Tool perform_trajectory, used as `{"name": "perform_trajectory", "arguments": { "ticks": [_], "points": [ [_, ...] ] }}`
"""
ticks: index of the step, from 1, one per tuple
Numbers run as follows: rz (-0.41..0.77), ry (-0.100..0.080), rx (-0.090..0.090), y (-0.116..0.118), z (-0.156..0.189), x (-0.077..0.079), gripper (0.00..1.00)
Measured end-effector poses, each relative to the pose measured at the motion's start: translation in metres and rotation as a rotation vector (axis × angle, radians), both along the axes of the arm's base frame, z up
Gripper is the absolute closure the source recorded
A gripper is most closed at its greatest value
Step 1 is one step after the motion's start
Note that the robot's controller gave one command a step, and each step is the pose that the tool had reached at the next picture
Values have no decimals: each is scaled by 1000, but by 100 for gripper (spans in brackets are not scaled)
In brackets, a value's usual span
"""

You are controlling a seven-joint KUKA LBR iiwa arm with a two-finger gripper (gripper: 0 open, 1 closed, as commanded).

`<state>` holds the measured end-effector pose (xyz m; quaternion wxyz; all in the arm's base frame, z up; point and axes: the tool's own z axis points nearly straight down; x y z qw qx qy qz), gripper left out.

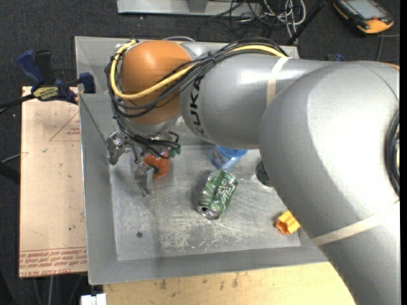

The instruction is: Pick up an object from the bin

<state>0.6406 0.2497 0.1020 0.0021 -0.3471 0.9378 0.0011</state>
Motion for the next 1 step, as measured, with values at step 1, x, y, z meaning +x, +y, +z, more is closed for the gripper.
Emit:
{"name": "perform_trajectory", "arguments": {
  "ticks": [1],
  "points": [
    [-82,1,0,-4,-21,-1,0]
  ]
}}
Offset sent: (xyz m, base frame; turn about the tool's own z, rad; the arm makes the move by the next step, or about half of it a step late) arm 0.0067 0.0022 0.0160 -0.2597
